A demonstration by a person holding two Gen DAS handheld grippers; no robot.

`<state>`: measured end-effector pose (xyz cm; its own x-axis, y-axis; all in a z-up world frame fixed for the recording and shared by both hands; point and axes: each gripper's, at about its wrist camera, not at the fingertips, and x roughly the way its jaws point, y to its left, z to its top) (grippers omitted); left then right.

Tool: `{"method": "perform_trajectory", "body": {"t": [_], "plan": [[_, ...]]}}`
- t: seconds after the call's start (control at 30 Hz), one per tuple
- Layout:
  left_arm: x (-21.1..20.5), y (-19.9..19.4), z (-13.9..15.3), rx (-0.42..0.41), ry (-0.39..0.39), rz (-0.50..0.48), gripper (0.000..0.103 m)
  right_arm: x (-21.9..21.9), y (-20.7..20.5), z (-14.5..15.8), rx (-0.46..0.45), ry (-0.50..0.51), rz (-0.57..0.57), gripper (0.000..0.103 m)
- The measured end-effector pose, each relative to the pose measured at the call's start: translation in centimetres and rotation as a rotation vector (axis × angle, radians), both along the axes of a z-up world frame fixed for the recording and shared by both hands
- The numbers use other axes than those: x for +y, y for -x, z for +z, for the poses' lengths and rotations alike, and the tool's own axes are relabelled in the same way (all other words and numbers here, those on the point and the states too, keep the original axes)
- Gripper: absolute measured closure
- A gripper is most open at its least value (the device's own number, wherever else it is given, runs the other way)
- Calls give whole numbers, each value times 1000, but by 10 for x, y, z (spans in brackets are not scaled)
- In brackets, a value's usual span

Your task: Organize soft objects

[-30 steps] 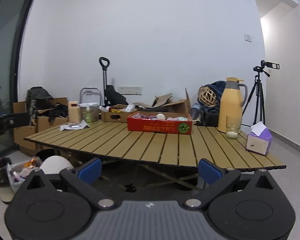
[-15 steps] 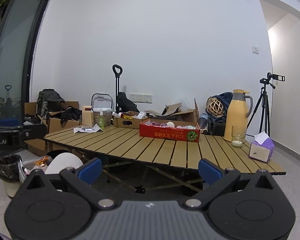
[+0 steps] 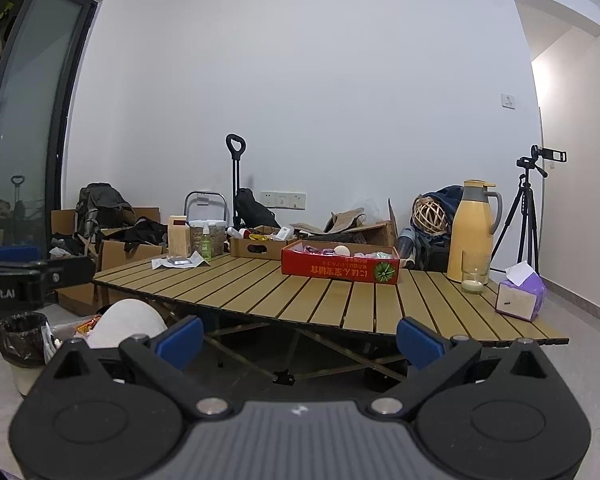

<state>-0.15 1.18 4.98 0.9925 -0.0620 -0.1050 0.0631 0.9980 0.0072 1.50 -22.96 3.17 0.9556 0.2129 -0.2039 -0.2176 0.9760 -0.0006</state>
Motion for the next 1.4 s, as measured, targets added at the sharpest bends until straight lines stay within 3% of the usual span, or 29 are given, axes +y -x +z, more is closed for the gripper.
{"method": "perform_trajectory", "body": {"t": [1.4], "plan": [[2,5,-1,-8,-4,-4,0,-2,5,-8,-6,-11,31,0]]}}
